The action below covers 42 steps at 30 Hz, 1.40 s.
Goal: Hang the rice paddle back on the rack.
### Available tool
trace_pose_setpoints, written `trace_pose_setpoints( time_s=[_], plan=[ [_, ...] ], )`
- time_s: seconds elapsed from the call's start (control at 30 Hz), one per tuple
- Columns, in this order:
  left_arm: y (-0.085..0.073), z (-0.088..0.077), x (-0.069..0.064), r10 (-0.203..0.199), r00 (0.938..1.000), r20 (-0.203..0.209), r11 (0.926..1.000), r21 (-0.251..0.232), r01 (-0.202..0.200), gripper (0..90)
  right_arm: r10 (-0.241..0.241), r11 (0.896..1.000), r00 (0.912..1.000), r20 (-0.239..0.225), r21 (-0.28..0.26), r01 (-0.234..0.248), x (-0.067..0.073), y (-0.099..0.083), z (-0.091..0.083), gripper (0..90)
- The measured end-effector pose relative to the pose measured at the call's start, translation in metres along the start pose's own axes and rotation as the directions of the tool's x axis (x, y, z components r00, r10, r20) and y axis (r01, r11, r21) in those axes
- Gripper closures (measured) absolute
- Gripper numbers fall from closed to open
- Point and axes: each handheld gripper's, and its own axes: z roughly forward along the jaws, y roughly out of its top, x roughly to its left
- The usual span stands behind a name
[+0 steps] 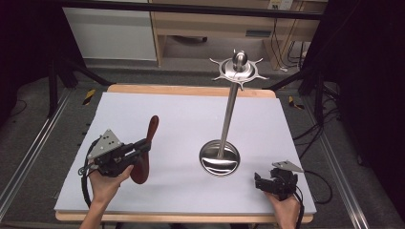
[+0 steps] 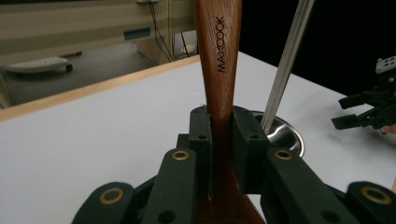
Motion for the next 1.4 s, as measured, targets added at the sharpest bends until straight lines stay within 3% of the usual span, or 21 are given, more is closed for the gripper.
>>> trace_pose_setpoints(
  time_s=[0.17,0.63,1.4],
  plan=[
    [0.01,0.001,-0.004,0.021,0.9997,0.009,0.9994,-0.028,-0.021,78.6,0.006,1.0,1.0,0.004,0.003,-0.006,0.0,0.0,0.0,9.9],
    [0.033,0.002,-0.009,0.027,0.9988,0.041,0.9953,-0.094,-0.023,78.7,0.006,1.0,1.0,0.005,0.007,-0.006,0.0,0.0,0.001,9.9],
    [0.072,0.013,-0.026,0.065,0.9928,0.101,0.9872,-0.152,-0.049,78.7,0.004,1.0,1.0,0.0,0.005,-0.004,0.001,0.0,0.002,10.0]
  ],
)
